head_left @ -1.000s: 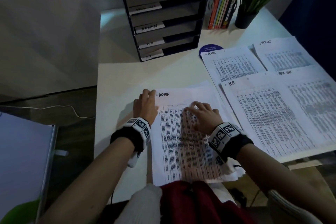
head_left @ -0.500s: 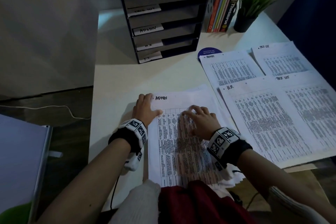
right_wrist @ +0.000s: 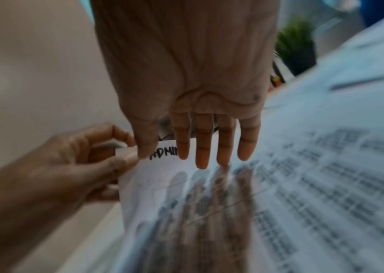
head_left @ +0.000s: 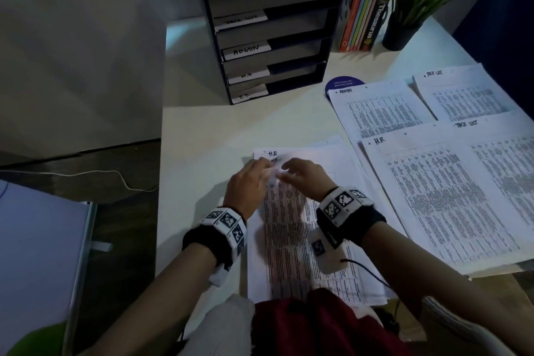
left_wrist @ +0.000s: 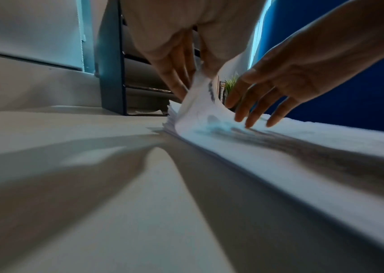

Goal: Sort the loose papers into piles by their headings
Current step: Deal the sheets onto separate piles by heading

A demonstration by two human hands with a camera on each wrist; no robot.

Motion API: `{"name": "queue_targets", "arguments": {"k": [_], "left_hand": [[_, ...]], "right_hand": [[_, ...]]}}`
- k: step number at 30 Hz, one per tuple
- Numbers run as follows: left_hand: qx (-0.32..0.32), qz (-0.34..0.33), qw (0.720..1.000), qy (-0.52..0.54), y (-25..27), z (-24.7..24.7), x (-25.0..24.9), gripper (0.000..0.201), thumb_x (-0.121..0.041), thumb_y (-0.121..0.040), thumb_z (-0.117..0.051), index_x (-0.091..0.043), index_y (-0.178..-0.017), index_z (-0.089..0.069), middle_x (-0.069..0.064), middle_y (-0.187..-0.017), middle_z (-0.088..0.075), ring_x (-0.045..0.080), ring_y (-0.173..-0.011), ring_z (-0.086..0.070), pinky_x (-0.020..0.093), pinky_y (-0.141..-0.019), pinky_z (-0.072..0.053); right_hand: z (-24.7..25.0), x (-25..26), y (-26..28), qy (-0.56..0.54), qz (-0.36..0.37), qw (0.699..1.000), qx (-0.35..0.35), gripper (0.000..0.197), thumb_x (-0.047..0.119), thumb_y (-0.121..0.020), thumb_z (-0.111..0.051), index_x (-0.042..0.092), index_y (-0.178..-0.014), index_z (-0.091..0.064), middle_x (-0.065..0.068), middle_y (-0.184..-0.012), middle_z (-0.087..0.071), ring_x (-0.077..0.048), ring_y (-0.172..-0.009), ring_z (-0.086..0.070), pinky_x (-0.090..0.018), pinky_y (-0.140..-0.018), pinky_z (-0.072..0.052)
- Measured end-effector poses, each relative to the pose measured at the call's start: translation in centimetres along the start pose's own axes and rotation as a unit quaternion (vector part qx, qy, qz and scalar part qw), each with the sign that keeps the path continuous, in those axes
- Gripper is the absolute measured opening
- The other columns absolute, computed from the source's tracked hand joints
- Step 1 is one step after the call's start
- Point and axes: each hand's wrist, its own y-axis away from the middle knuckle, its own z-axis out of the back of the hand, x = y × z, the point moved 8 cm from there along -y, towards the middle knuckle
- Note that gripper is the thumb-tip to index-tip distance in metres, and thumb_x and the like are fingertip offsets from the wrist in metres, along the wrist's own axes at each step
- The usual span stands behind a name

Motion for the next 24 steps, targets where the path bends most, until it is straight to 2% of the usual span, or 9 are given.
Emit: {"name": "queue_targets", "arguments": {"k": [2,4,5,8,10,14,16,21,24], "left_hand": [[0.005,-0.015,0.999,0.031,0.4,0.3,0.0,0.011,-0.006,-0.088,-0.056,-0.004,-0.097,-0.062,0.012,-0.098,-0.065,0.028,-0.081,-0.064,0.026,-0.071,-0.047],[0.014,-0.025,0.999,0.022,0.7,0.5,0.1,0.005,-0.008,-0.089,-0.057,-0.004,-0.089,-0.061,0.01,-0.101,-0.065,0.023,-0.079,-0.062,0.024,-0.071,-0.045],[0.022,-0.03,0.999,0.008,0.7,0.4,0.3,0.008,-0.011,-0.089,-0.058,-0.005,-0.086,-0.059,0.007,-0.101,-0.063,0.019,-0.076,-0.059,0.023,-0.071,-0.042],[0.045,-0.019,0.999,0.014,0.7,0.0,1.2,0.014,-0.018,-0.091,-0.054,-0.006,-0.084,-0.058,-0.002,-0.084,-0.052,0.012,-0.068,-0.045,0.021,-0.067,-0.033],[0.065,0.014,0.996,0.067,0.7,-0.1,1.9,0.018,-0.017,-0.094,-0.05,-0.003,-0.088,-0.06,-0.001,-0.079,-0.053,0.013,-0.067,-0.046,0.021,-0.067,-0.033],[0.067,0.08,0.984,0.147,0.9,0.3,2.1,0.021,-0.011,-0.096,-0.043,-0.008,-0.116,-0.05,0.003,-0.098,-0.063,0.01,-0.088,-0.058,0.018,-0.077,-0.041],[0.066,0.094,0.977,0.179,0.9,0.5,1.6,0.029,-0.013,-0.097,-0.042,-0.014,-0.126,-0.042,0.003,-0.1,-0.064,0.01,-0.08,-0.059,0.02,-0.07,-0.045],[0.08,0.098,0.963,0.236,0.3,0.0,0.7,0.022,-0.011,-0.089,-0.057,-0.008,-0.111,-0.057,0.007,-0.111,-0.066,0.007,-0.095,-0.061,0.024,-0.086,-0.052],[0.067,0.128,0.953,0.267,-0.4,-0.1,1.4,0.023,-0.009,-0.082,-0.066,-0.005,-0.102,-0.057,0.01,-0.111,-0.065,0.014,-0.098,-0.062,0.032,-0.084,-0.054]], "right_hand": [[0.1,-0.5,-0.6,-0.143,-0.046,0.988,-0.039,0.04,0.041,-0.091,-0.053,0.003,-0.093,-0.066,-0.009,-0.09,-0.067,-0.026,-0.087,-0.063,-0.036,-0.084,-0.05],[-0.3,-1.0,-0.9,-0.249,-0.083,0.964,-0.046,0.045,0.041,-0.09,-0.053,-0.002,-0.089,-0.066,-0.02,-0.093,-0.068,-0.031,-0.089,-0.064,-0.043,-0.09,-0.05],[-0.6,-1.0,-0.9,-0.267,-0.087,0.959,-0.034,0.042,0.037,-0.09,-0.055,-0.004,-0.092,-0.066,-0.021,-0.093,-0.068,-0.03,-0.087,-0.064,-0.041,-0.088,-0.05],[-1.4,-0.5,-0.9,-0.251,-0.077,0.965,0.008,0.031,0.025,-0.088,-0.06,-0.004,-0.097,-0.064,-0.009,-0.08,-0.064,-0.017,-0.071,-0.059,-0.024,-0.067,-0.048],[-1.5,-0.4,-1.1,-0.249,-0.075,0.966,0.01,0.025,0.021,-0.087,-0.062,-0.003,-0.094,-0.064,-0.003,-0.072,-0.06,-0.011,-0.064,-0.056,-0.02,-0.06,-0.045],[-1.2,-0.1,-1.4,-0.278,-0.079,0.957,-0.022,0.032,0.032,-0.087,-0.061,0.001,-0.09,-0.064,-0.009,-0.078,-0.063,-0.018,-0.072,-0.06,-0.03,-0.074,-0.05],[-0.8,0.1,-1.5,-0.291,-0.074,0.953,-0.05,0.036,0.037,-0.085,-0.063,0.001,-0.088,-0.064,-0.016,-0.087,-0.065,-0.021,-0.079,-0.061,-0.036,-0.082,-0.051],[-0.7,-0.1,-1.8,-0.303,-0.059,0.949,-0.068,0.025,0.029,-0.079,-0.071,0.009,-0.072,-0.058,-0.016,-0.079,-0.064,-0.03,-0.08,-0.063,-0.049,-0.086,-0.05],[-0.5,-0.5,-1.6,-0.336,-0.053,0.937,-0.08,0.012,0.012,-0.083,-0.066,0.004,-0.075,-0.061,-0.015,-0.076,-0.063,-0.028,-0.076,-0.062,-0.046,-0.082,-0.052]]}}
